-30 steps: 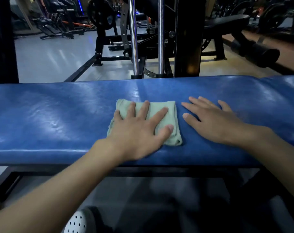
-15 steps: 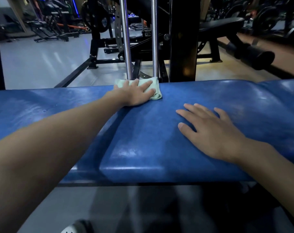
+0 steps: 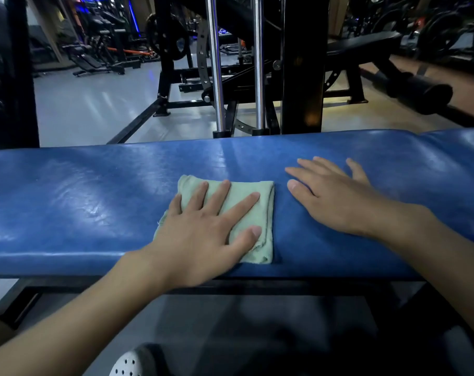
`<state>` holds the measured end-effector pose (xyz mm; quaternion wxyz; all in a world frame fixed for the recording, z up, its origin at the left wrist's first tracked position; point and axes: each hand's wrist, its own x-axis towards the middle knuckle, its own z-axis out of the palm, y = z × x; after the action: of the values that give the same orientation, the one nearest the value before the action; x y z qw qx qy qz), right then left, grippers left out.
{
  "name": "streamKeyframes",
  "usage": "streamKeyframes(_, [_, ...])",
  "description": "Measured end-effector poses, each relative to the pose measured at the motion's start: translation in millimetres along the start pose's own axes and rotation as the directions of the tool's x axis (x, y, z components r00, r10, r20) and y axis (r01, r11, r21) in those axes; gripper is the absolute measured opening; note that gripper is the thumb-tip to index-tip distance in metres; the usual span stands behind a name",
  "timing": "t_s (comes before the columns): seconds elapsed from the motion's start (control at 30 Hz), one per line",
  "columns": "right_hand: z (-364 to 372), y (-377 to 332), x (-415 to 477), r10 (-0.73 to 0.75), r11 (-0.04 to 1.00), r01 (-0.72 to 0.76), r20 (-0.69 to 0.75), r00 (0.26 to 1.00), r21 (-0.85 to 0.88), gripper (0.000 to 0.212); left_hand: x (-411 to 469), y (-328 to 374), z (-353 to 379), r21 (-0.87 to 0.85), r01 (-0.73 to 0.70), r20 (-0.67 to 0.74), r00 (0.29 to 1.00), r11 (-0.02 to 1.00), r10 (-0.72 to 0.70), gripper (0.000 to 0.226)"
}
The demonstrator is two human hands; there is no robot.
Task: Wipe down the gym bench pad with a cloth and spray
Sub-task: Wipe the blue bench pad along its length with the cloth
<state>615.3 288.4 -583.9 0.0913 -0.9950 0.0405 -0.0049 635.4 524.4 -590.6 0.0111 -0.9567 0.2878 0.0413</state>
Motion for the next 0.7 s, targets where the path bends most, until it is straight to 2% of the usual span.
streamKeyframes(0.13, [10,-7,3,-0.018,1.000,0.019,0.055,0.998,-0.016,0.060,35,-11,-4,-0.009,0.010,0.022,1.000,1.000,-0.010,0.070])
streamKeyframes(0.23, [14,-5,4,-0.022,1.000,0.022,0.045,0.999,-0.007,0.060,81,-28,-6,-0.019,0.042,0.014,0.999,0.999,-0.042,0.060])
streamKeyframes(0.47, [14,-6,4,-0.009,1.000,0.009,0.034,0.999,-0.008,0.059,192,-66,-19,-0.034,0.120,0.034,0.992,0.992,-0.119,0.066])
streamKeyframes(0.6, [12,-7,3,-0.001,1.000,0.000,0.022,1.000,0.009,0.060,202,-69,-20,-0.043,0.127,0.036,0.991,0.991,-0.125,0.065])
streamKeyframes(0.7, [12,-7,2,0.003,1.000,-0.003,0.016,1.000,0.022,0.063,176,-65,-15,-0.023,0.098,0.028,0.995,0.995,-0.098,0.063])
